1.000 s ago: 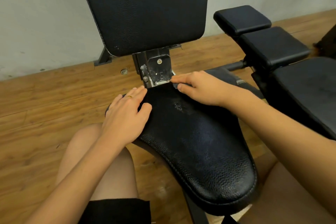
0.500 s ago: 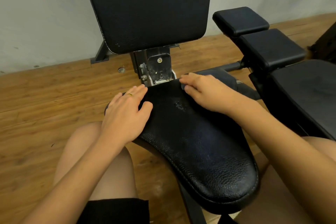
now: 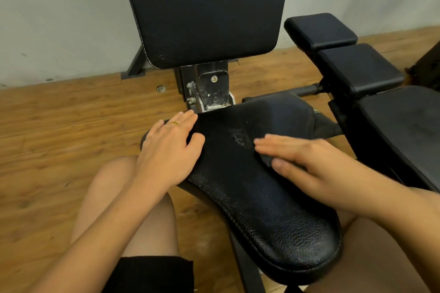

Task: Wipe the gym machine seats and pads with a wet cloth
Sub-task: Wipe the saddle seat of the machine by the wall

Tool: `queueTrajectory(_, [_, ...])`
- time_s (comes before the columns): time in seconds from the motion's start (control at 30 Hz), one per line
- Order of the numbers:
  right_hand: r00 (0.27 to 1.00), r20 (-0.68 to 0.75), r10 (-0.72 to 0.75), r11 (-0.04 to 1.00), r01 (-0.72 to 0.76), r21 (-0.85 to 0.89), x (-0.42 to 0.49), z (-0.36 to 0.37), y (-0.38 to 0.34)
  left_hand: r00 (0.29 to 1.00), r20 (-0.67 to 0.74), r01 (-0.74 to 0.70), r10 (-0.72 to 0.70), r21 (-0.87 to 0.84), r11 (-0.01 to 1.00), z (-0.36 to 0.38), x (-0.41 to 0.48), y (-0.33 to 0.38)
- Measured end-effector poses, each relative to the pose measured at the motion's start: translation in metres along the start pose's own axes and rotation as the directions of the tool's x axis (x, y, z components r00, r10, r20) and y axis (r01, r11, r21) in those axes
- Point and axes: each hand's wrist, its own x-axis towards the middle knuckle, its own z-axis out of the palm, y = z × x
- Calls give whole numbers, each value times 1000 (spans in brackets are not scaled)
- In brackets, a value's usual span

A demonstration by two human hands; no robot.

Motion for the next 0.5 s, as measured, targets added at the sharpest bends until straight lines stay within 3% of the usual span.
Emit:
queueTrajectory(0.27, [959,225,-172,983,180,-18,140,17,7,1000,11,7,-7,15,1000,-2,-1,4])
queueTrajectory(0.37, [968,205,-143,990,143,16,119,0,24,1000,13,3,-3,18,1000,-4,0,6])
queueTrajectory(0.5, [985,173,24,1000,-20,-23,71,-32,61,1000,-6,5,-5,6,1000,-1,2,4])
